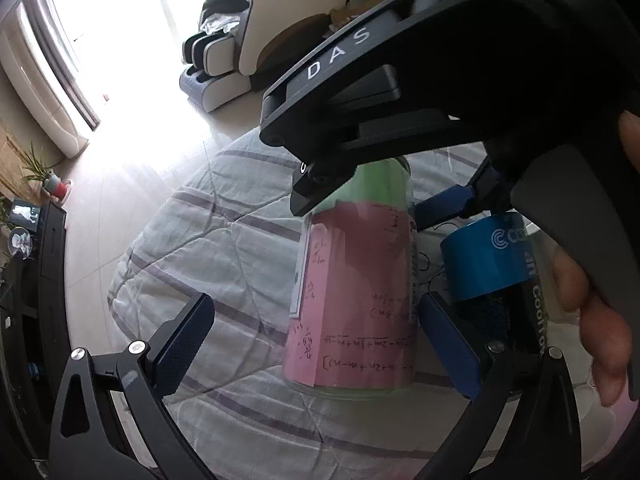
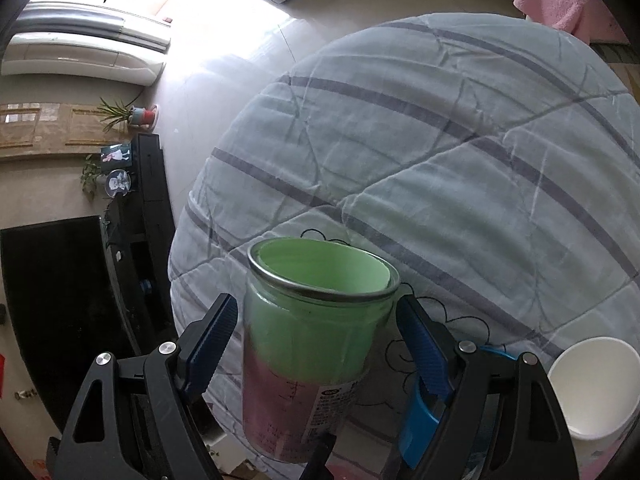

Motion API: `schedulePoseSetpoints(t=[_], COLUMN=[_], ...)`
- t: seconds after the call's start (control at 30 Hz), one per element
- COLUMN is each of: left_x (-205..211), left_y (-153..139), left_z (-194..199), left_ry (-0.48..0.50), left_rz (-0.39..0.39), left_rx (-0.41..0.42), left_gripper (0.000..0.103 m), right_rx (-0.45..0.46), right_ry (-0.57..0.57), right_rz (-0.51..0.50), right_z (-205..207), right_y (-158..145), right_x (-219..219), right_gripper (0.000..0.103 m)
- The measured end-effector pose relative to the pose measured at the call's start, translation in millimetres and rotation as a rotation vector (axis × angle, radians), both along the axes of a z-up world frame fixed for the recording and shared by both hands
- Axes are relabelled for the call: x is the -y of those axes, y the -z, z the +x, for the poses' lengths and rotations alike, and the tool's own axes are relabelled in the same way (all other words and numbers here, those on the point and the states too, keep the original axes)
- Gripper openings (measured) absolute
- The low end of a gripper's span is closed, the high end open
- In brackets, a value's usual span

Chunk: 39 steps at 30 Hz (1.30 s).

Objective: Flip cup upright
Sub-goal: 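Lift the can with the right gripper and rotate it open end up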

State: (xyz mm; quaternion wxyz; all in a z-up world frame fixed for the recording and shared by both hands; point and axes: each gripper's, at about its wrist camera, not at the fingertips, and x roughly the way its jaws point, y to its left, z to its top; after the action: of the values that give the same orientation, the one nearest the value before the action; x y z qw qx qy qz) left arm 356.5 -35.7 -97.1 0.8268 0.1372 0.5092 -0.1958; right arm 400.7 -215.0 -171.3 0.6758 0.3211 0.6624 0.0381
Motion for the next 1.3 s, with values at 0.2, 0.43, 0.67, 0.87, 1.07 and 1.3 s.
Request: schedulePoseSetpoints(t=[0.2,0.43,0.67,0.87,1.07,1.3], left_x=[0.6,7.5,14.3,16.7,12.6,10.7], left_y=[7.2,5.0,3.9,1.1,-7.0,-6.0], left_z=[1.1,-4.9,-10.9,-30.1,-52.6,-71.3], left_ry=[0.013,0.049,0.064,0.074,0.076,0.063], left_rz=[-0.014,-0.022,-0.035,-0.027,-0.025,-0.036], left_rx=[0.0,-0.002,0.003,0.048,0.083,0.112], left_gripper=[0.096,0.08,0.071,0.071,0.071,0.071], right_rx=[0.02,0.058,0.077,0.119,0.172,0.212], right_ry=[-0.015,-0.028,-0.037,-0.052,-0.072,-0.1], right_rz=[0.011,0.034,0.05,0.046,0.025,0.017], right_z=[-1.3,-2.5,-5.5,-17.4,-31.5,-41.9], right_y=[-1.2,-5.9,-7.7,-16.8,-34.0,-49.2], right_x=[-1.0,-4.2,-0.3,-0.7,-6.8,-14.2], right_gripper=[0.082,0.073,0.073,0.073,0.073,0.072])
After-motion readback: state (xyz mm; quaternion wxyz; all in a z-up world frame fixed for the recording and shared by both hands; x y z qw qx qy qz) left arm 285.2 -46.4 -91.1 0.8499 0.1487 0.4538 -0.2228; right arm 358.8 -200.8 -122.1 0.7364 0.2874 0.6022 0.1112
